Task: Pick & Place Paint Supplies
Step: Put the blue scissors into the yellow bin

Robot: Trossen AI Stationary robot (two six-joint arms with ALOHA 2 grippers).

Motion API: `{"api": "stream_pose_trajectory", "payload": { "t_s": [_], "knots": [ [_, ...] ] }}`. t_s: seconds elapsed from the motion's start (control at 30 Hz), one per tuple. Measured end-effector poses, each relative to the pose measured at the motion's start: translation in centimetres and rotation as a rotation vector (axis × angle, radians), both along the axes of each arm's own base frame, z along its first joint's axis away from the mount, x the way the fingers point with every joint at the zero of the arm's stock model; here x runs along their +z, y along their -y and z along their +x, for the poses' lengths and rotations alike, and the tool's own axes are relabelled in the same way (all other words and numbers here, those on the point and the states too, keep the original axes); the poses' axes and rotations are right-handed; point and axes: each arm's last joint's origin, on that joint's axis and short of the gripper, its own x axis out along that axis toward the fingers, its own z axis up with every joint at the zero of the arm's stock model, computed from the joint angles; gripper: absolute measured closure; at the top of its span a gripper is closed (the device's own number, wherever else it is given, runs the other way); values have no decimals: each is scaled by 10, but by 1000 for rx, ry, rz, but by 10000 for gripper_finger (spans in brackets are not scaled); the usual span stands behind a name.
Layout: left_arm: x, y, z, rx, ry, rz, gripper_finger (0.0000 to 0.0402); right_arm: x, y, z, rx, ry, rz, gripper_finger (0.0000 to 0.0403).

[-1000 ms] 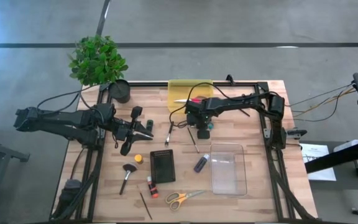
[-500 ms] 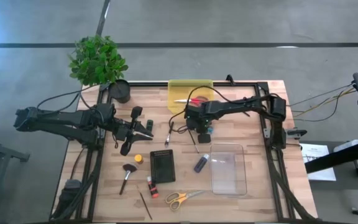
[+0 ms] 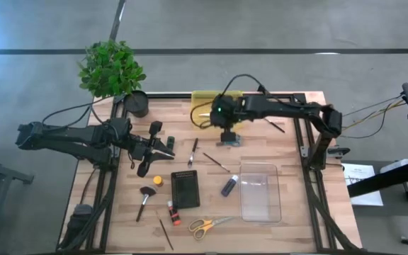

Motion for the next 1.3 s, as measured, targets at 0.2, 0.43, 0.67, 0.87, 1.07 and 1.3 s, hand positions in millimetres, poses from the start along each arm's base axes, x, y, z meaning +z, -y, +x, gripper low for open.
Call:
{"api": "stream_pose_trajectory", "payload": {
  "t_s": [0.2, 0.43, 0.67, 0.87, 1.07, 1.3],
  "knots": [
    [0, 0, 0, 0, 0, 0, 344, 6, 8, -5, -3, 0, 69, 395],
    [0, 0, 0, 0, -1, 0, 344, -13, -19, -4, 57, -53, 126, 394],
    [0, 0, 0, 0, -1, 0, 344, -26, -31, -6, 42, -86, 159, 389],
    [0, 0, 0, 0, -1, -1, 344, -36, -32, -10, 9, -107, 179, 313],
    [0, 0, 0, 0, -1, -1, 344, -53, -34, -17, -17, -155, 198, 225],
    [0, 0, 0, 0, -1, -1, 344, -77, -28, -31, -73, -207, 214, 210]
  ]
}}
